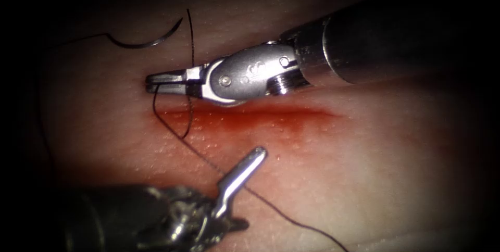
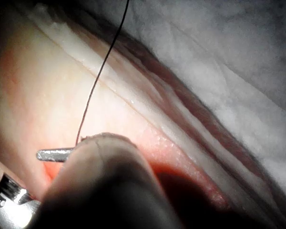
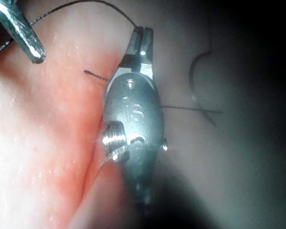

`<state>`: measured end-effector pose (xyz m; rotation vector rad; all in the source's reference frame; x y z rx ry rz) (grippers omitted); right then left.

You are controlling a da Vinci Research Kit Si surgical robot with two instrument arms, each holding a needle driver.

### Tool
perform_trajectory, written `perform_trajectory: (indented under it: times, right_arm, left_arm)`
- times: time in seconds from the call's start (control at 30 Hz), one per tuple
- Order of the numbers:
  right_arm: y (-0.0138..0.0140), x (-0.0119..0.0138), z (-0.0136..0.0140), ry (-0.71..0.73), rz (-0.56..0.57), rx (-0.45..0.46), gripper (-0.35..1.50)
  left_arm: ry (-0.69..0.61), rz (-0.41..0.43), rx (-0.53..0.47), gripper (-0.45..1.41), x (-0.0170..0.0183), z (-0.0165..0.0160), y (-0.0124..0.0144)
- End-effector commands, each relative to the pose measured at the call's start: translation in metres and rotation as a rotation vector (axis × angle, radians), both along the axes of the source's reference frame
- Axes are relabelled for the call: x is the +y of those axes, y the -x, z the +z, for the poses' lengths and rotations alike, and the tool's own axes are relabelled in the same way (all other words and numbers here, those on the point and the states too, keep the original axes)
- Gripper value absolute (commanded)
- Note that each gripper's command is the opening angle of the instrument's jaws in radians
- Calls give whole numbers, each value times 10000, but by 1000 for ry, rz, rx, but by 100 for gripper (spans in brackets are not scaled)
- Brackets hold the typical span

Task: Wound Closure
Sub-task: Use the right gripper to grasp the suture and regrasp with the right for a longer length

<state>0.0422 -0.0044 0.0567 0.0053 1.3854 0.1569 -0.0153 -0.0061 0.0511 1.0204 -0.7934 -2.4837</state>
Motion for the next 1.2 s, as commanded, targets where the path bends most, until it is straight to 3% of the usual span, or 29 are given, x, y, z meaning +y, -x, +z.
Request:
perform_trajectory:
  times: [0.03, 0.13, 0.17, 0.5, 0.57, 0.67, 0.7, 0.73, 0.83, 0.93, 1.2]
  right_arm:
    - [-6, 1, 6, 2, 0, 2, -35]
    - [-6, 1, 6, -4, 1, 2, -35]
    - [-6, 1, 6, -4, 2, 2, -35]
    - [0, -1, 4, -5, -7, 4, -35]
    - [4, -3, 3, -5, -10, 5, -35]
    - [13, -7, 0, -3, -8, 4, -35]
    - [19, -10, -3, -2, -3, 2, -35]
    - [19, -10, -3, -2, -3, 2, -35]
    - [28, -14, -8, -15, 5, 1, -35]
    - [33, -16, -12, -24, 14, 2, -35]
    - [34, -27, -19, -70, 28, 12, -35]
  left_arm:
    - [4, -2, -12, 101, -1, 5, 6]
    - [28, 5, -25, 52, -4, 1, 9]
    - [42, 13, -32, -45, -4, 1, 9]
    - [21, 105, -88, -45, -6, -6, -20]
    - [18, 109, -84, -45, -7, -11, -34]
    - [10, 100, -49, -45, -7, -20, -70]
    - [5, 94, -26, -45, -7, -24, -93]
    - [5, 94, -26, -45, -7, -24, -93]
    - [-3, 78, 29, -45, 1, -32, -135]
    - [-11, 35, 53, -45, 12, -39, -168]
    - [-15, -29, 113, -45, 26, -40, -207]
